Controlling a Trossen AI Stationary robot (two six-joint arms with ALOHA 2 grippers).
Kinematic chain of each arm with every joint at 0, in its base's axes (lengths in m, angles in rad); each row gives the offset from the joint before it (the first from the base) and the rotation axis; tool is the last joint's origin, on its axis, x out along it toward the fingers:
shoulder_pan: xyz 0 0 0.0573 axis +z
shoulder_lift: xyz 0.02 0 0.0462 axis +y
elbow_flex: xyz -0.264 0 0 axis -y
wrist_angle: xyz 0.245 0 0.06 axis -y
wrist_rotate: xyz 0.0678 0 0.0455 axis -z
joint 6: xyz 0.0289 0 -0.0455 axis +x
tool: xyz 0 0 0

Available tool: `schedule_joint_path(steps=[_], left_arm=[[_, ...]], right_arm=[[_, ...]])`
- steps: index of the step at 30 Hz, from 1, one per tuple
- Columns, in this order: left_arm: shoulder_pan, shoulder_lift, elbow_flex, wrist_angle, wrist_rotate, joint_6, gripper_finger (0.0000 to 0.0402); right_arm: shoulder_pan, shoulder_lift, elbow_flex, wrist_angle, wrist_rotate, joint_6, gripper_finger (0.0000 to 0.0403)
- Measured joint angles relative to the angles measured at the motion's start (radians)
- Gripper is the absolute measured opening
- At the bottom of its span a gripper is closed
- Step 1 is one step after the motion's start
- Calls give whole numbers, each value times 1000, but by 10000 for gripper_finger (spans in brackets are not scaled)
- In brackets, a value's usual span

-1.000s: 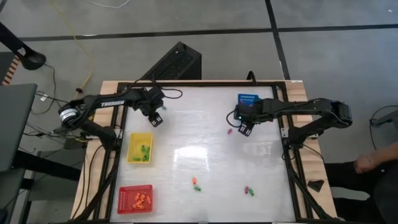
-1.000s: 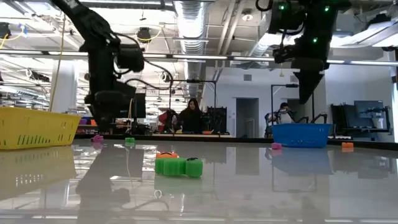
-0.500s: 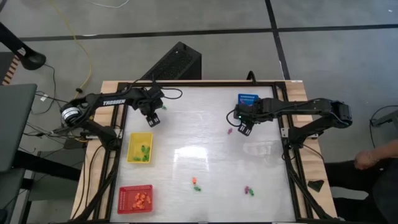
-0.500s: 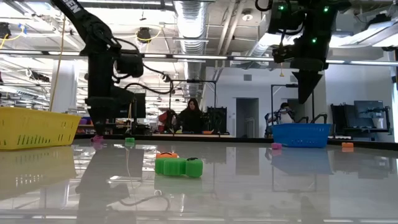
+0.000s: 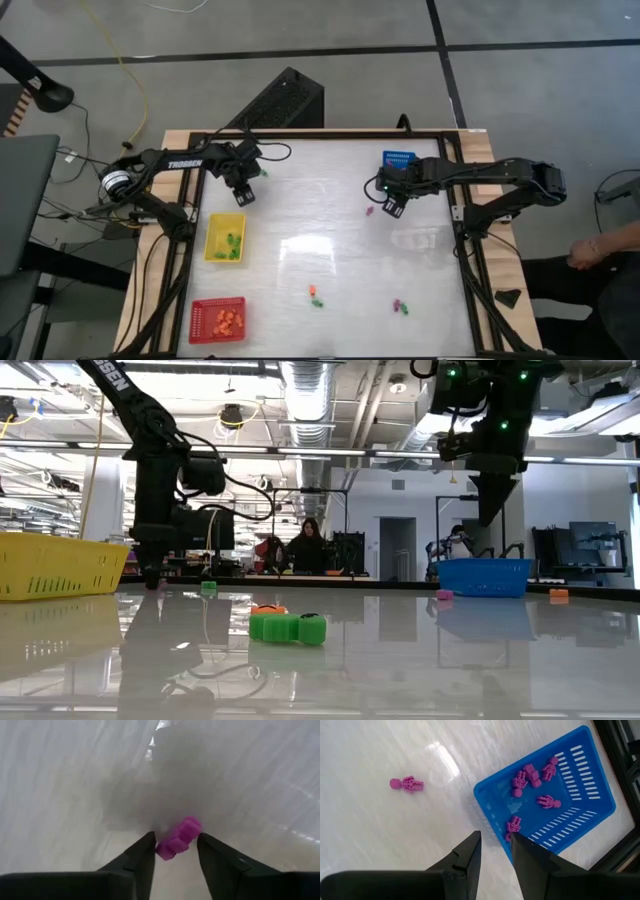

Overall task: Sort Halloween decoration
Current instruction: Put the purple skeleton toy into the blue bin

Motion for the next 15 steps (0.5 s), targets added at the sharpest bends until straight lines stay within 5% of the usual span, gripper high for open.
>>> schedule_joint_path(steps=[7,15], left_arm=[[-3,2,12,32,33,-1,22],[-45,2,77,28,119,-32,14]], right_arm=[[31,-2,0,-20,0,5,137],[157,-94,0,-74,80,145,137]])
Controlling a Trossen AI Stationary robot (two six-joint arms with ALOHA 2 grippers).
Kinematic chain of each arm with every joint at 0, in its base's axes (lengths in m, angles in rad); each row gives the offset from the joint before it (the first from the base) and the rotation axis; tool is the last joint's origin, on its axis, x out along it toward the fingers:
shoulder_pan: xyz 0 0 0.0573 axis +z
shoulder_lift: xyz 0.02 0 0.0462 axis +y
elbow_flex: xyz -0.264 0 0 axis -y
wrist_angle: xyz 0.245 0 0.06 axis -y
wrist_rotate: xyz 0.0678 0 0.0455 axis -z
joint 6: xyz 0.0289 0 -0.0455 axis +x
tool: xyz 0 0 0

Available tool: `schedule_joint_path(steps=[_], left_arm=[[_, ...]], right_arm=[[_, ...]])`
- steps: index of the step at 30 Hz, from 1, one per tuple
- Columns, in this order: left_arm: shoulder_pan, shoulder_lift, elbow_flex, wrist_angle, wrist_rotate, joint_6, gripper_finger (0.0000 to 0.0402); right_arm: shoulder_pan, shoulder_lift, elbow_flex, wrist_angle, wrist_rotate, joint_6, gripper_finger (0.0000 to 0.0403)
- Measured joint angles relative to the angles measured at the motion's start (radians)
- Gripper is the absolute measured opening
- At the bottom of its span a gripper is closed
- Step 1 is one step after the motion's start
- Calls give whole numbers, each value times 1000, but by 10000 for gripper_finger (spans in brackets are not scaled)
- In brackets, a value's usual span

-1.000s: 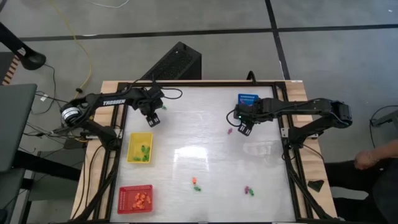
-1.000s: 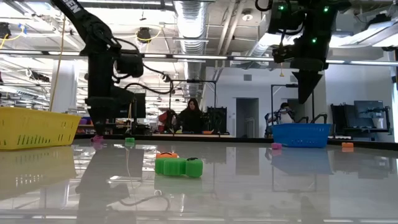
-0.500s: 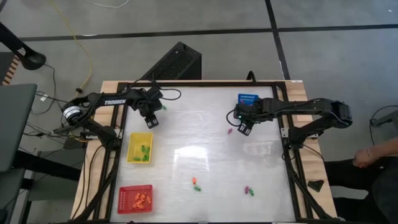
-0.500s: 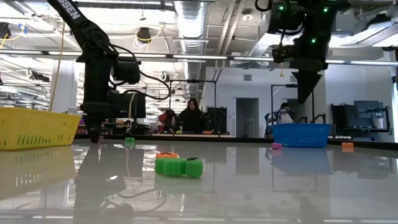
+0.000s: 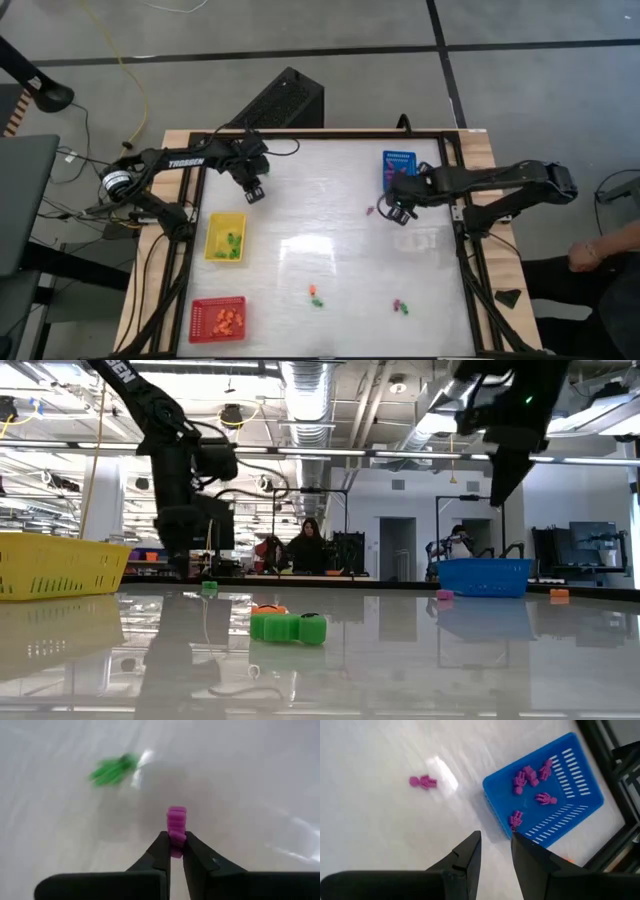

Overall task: Sort Halloween decoration
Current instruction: Put the purple skeleton toy into the blue bin

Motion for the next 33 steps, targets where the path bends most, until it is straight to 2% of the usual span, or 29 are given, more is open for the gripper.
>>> schedule_joint_path(steps=[4,7,11,14,18,22,27,33], left_arm=[[-61,-1,39,21,170,-31,10],[-134,-1,42,176,330,-89,9],[-275,48,45,547,349,-218,8],[-370,159,110,721,344,-245,8],[-427,346,332,790,333,-226,7],[-426,529,609,735,309,-201,7],[-390,725,933,628,281,-201,7],[-362,946,1231,539,283,-252,7]], right_arm=[[113,-46,0,2,48,121,137],[222,-57,-5,21,129,207,137],[361,-56,-79,108,253,311,137],[432,-56,-159,180,330,406,137],[477,-56,-237,231,400,538,137],[521,-56,-271,231,446,661,137],[542,-56,-274,225,489,668,137],[547,-35,-274,224,489,670,137]])
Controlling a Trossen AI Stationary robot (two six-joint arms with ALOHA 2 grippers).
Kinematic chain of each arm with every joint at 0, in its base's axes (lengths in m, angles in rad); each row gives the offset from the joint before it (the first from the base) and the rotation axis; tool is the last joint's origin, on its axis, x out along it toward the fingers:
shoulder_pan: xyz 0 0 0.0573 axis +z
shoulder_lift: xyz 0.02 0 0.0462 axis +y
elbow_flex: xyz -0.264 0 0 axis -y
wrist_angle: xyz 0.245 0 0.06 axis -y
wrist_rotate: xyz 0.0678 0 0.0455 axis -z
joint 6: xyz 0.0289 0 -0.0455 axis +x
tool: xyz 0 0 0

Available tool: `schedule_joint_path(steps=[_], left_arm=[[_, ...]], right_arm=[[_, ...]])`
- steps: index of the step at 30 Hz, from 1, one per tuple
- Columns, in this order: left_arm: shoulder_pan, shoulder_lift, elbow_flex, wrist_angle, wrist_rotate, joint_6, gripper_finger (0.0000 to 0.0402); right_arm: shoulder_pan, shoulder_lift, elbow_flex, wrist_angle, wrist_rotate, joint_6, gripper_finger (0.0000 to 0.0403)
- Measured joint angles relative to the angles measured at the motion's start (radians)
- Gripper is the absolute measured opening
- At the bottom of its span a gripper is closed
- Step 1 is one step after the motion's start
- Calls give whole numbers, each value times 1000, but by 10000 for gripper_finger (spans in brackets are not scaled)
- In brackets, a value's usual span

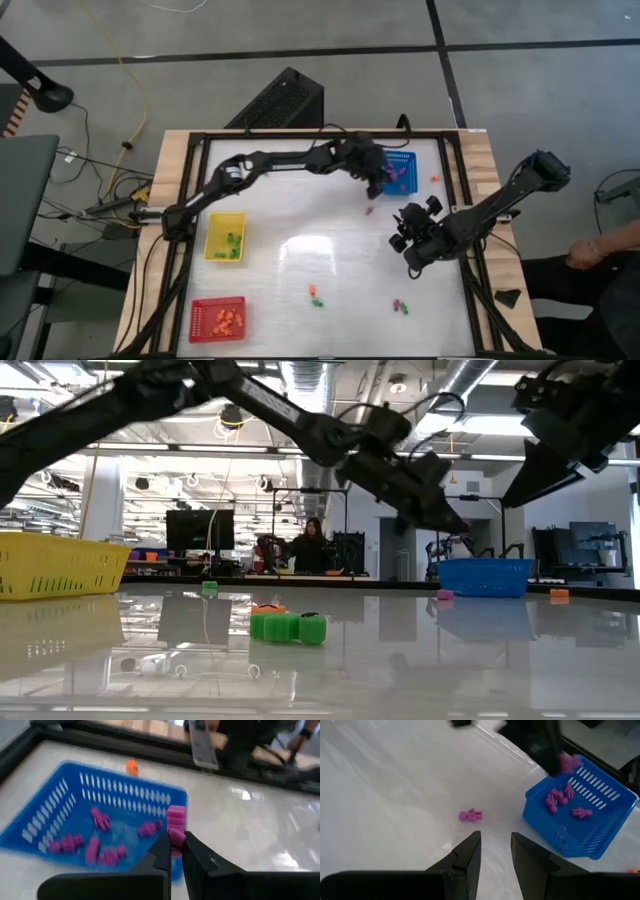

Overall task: Sort Halloween decoration
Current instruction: Put the purple skeleton toy into the blue bin, then put the green skeleton toy into the yellow bin

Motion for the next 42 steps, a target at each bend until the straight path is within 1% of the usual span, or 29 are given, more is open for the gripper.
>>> schedule_joint_path(steps=[3,6,9,12,15,22,26,29,31,33,35,37,39,42], left_arm=[[8,83,112,2,0,-34,7],[11,139,193,3,0,-61,7],[13,163,225,3,-9,-70,7],[13,166,229,-2,-15,-70,13],[12,167,229,-5,-26,-61,37],[15,167,229,-14,-25,-59,118],[23,161,234,-40,-11,-59,146],[34,150,278,-138,23,-41,154],[46,130,316,-263,51,-10,154],[58,77,294,-327,73,11,154],[67,24,291,-439,80,53,155],[73,-42,291,-575,58,122,155],[72,-116,292,-709,3,203,155],[71,-214,292,-919,-67,305,155]], right_arm=[[-1,12,0,0,0,0,136],[-1,20,0,-2,0,0,136],[0,20,0,-2,0,0,137],[-1,20,0,-2,0,-7,136],[-1,20,0,-3,0,-8,136],[-1,20,0,-2,-6,-8,136],[-1,20,0,-1,-17,-3,136],[-1,20,0,3,-28,-3,136],[-2,20,0,4,-31,0,136],[-2,19,0,2,-31,7,136],[-2,20,0,6,-32,6,136],[-3,20,0,10,-32,4,136],[-8,20,0,26,-36,-24,136],[-29,20,0,82,-96,-116,136]])
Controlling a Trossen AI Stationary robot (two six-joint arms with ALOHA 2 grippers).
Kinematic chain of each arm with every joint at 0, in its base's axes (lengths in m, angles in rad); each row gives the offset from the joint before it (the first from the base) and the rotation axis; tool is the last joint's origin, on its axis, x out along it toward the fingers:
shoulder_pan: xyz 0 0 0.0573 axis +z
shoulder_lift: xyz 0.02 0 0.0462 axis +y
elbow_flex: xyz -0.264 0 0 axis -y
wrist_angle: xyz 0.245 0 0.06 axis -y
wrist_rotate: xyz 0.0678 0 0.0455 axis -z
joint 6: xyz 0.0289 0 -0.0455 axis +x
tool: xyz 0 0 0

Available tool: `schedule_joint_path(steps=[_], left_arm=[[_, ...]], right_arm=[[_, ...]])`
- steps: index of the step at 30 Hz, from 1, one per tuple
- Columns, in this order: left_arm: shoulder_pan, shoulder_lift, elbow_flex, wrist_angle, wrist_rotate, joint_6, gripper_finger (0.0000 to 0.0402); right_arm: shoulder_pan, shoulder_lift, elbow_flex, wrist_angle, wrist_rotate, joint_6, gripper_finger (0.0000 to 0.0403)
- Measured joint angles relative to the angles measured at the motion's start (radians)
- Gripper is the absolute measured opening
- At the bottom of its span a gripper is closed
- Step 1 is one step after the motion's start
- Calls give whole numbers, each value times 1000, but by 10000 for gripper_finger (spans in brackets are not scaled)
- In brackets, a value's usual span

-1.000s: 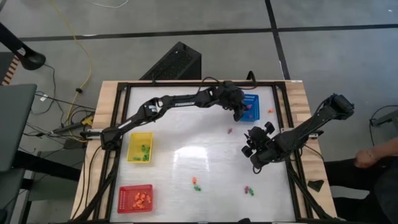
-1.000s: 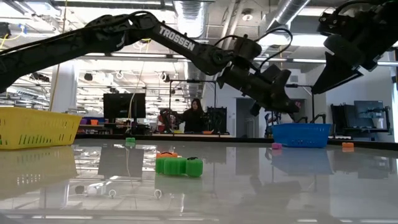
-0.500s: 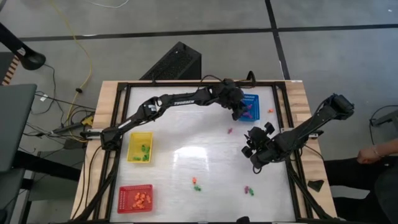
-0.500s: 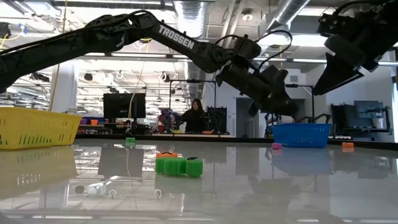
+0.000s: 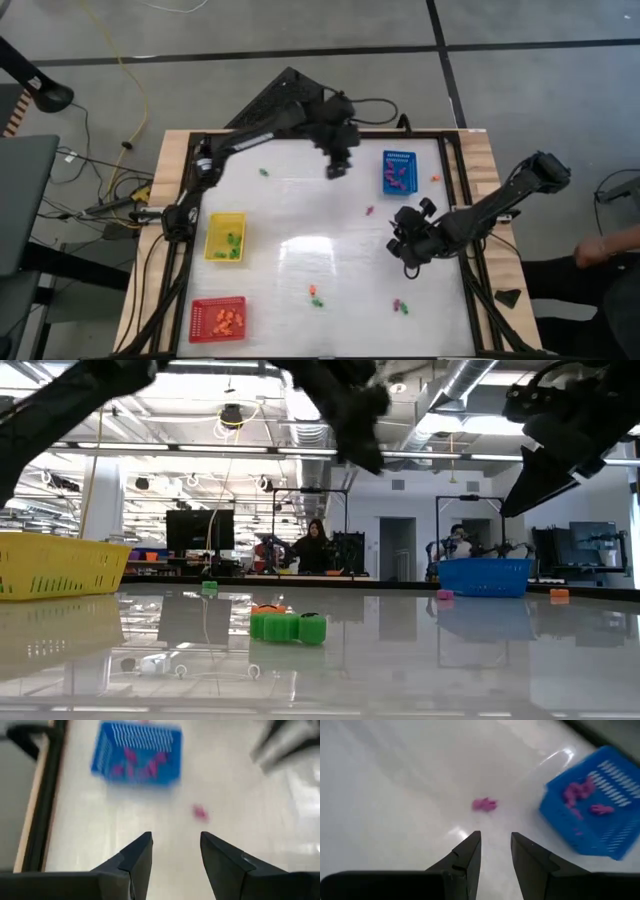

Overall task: Sort Halloween decoration
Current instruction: Put the green skeleton toy into the yellow bin

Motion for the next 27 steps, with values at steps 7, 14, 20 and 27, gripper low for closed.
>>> schedule_joint_path(steps=[7,14,20,27], left_arm=[[-5,-157,-12,-369,23,37,155],[-104,-405,-436,-251,30,-24,155],[-193,-765,-1000,238,-59,-188,155],[-367,-1163,-1524,687,-276,-337,155]], right_arm=[[-89,0,0,185,-223,-309,136],[-232,0,0,330,-388,-561,140],[-305,0,0,342,-434,-652,168],[-358,13,0,370,-475,-663,200]])
